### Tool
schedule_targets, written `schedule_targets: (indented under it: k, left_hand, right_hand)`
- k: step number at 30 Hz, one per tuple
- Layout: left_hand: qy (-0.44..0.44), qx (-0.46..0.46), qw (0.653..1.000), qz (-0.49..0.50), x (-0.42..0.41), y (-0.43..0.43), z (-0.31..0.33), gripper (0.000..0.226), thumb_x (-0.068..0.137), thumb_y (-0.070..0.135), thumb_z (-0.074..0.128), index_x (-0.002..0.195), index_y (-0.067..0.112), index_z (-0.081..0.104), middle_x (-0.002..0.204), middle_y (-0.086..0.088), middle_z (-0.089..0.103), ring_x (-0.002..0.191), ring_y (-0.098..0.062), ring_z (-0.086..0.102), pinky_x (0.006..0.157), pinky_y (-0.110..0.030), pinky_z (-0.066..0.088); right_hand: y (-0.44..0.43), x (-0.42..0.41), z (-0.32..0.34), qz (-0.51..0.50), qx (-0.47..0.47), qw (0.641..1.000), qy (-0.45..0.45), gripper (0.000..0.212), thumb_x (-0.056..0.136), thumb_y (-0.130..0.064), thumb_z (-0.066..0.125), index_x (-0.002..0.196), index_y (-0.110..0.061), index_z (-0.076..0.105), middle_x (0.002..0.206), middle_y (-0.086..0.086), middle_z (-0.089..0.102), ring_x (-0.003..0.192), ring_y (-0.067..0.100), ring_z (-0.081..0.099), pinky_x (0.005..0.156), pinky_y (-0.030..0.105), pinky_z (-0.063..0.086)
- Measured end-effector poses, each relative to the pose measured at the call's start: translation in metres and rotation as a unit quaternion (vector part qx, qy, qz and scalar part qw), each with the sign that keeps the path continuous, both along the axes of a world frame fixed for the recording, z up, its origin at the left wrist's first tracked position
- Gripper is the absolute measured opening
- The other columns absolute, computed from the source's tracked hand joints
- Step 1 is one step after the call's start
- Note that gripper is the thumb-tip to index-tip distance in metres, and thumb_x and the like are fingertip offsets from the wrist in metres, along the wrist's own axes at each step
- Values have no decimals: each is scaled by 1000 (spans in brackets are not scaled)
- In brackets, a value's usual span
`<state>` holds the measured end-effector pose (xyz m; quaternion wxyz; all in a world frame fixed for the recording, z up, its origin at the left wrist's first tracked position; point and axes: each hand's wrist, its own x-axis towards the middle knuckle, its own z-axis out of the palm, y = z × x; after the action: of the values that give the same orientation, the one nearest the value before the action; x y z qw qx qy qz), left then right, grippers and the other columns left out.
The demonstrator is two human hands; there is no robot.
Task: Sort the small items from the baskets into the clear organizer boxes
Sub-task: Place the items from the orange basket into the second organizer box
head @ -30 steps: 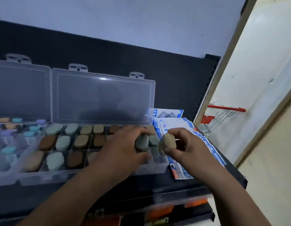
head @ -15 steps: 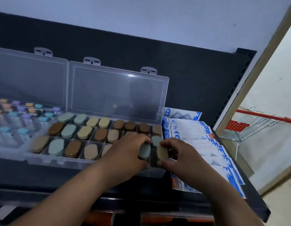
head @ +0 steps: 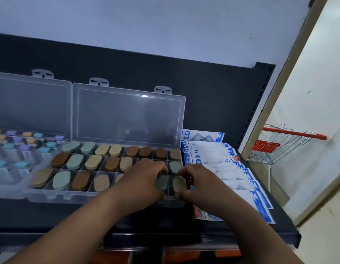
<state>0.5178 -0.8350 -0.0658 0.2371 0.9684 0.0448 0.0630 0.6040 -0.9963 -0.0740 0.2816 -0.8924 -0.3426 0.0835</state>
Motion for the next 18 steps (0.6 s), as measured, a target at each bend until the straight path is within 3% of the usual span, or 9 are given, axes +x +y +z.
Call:
schedule_targets:
  k: [6,10,13,15,18]
  left_hand:
    - [-19,17,1000,-10,-6,0,3,40,77,37,71,112,30,54,108,12,50,102,-8,43,89,-30,42]
    - [-47,45,997,-42,-17,4,4,31,88,36,58,118,30,52,116,13,51,110,-7,44,96,-27,37]
    - [-38,113,991,-67,-24,9,0,45,96,35,46,140,29,35,141,12,38,132,-6,30,111,-24,19]
    - [-22,150,985,-81,-27,9,-6,51,100,34,38,148,28,23,153,12,23,141,-6,15,111,-20,4]
    - [2,174,980,-94,-28,7,-14,53,101,33,32,150,28,14,158,12,10,145,-6,-2,108,-21,-10]
  right_hand:
    - [-5,-2,-5,6,5,999,-32,44,78,-36,74,118,-32,55,118,-12,50,105,5,51,91,22,44]
    - [-11,-7,-7,41,-2,993,-112,40,92,-39,58,129,-33,49,131,-14,49,116,1,45,99,17,35]
    - [-12,-10,-10,65,-52,983,-164,46,99,-43,37,144,-31,37,151,-14,33,137,3,27,105,11,13]
    - [-11,-14,-16,90,-84,974,-191,62,94,-54,15,148,-31,32,155,-14,27,143,5,18,108,11,3]
    - [-11,-17,-26,76,-111,972,-193,76,83,-57,3,148,-30,33,154,-13,32,145,8,20,113,21,7]
